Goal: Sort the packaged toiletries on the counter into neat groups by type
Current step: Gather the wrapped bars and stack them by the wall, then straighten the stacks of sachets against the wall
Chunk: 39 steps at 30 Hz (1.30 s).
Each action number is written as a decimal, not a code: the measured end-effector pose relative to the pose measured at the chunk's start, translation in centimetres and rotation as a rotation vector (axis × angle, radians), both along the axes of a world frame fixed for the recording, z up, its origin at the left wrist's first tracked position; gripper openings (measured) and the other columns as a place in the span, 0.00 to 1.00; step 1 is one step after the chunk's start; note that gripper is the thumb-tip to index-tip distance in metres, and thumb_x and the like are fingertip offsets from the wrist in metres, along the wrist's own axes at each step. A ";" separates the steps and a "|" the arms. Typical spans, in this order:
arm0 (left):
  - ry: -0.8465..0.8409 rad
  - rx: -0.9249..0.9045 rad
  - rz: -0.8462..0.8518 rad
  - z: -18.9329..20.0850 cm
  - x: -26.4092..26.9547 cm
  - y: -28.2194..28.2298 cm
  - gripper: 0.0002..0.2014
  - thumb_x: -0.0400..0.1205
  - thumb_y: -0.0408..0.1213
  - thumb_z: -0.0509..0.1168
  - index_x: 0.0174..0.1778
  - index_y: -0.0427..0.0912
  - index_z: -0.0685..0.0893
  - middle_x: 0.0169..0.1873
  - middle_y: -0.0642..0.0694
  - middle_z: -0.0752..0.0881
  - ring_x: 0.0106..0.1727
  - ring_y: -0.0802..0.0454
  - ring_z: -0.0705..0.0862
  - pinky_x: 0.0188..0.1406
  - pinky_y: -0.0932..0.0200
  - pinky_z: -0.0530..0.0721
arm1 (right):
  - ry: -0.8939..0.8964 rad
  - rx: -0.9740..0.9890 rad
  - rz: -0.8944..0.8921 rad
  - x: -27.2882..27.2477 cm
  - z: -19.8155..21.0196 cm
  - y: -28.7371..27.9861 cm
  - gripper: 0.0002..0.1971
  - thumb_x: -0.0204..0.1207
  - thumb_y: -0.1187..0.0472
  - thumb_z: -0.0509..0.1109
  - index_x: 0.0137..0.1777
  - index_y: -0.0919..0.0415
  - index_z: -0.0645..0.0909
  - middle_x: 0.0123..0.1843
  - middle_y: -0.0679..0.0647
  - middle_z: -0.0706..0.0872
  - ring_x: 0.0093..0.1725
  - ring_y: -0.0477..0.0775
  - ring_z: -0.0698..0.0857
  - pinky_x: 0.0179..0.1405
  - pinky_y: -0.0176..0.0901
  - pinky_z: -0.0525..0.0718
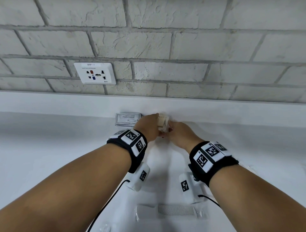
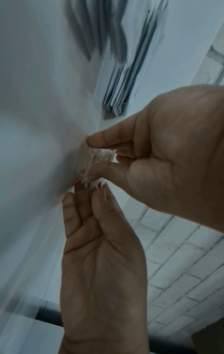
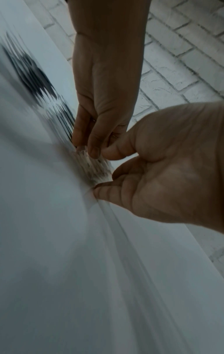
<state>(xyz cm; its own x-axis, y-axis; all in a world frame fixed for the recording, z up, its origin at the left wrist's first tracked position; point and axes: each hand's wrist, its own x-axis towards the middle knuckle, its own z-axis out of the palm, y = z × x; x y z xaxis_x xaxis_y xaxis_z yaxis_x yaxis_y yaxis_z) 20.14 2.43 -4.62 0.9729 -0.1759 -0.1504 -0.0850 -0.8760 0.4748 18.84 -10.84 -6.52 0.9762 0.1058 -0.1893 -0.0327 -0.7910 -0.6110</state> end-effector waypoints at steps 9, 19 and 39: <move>0.021 0.072 -0.014 1.0 -0.4 0.6 0.45 0.75 0.42 0.75 0.84 0.45 0.56 0.74 0.41 0.74 0.74 0.43 0.73 0.69 0.52 0.74 | 0.041 0.034 -0.057 0.3 0.4 -0.8 0.18 0.80 0.66 0.61 0.68 0.63 0.80 0.64 0.60 0.84 0.62 0.62 0.82 0.61 0.46 0.78; -0.011 0.482 0.037 5.1 1.5 10.4 0.25 0.76 0.45 0.73 0.66 0.43 0.76 0.57 0.43 0.83 0.57 0.44 0.82 0.51 0.52 0.77 | -0.377 -0.240 0.012 1.8 2.9 0.8 0.16 0.75 0.61 0.67 0.63 0.52 0.83 0.60 0.53 0.82 0.64 0.58 0.78 0.62 0.49 0.77; -0.052 0.337 -0.024 1.4 5.1 13.1 0.16 0.74 0.36 0.75 0.54 0.42 0.80 0.54 0.43 0.85 0.56 0.43 0.81 0.49 0.54 0.77 | -0.378 -0.741 0.306 5.7 2.4 10.8 0.09 0.77 0.56 0.66 0.55 0.53 0.81 0.55 0.54 0.85 0.60 0.61 0.80 0.59 0.54 0.71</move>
<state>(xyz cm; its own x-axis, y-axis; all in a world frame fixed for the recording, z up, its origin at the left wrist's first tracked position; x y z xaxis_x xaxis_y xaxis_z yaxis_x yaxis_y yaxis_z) 25.25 15.50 -3.21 0.9769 -0.1476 -0.1547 -0.1239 -0.9804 0.1531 24.56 -0.03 -4.15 0.9364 0.3507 0.0168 0.3454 -0.9287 0.1346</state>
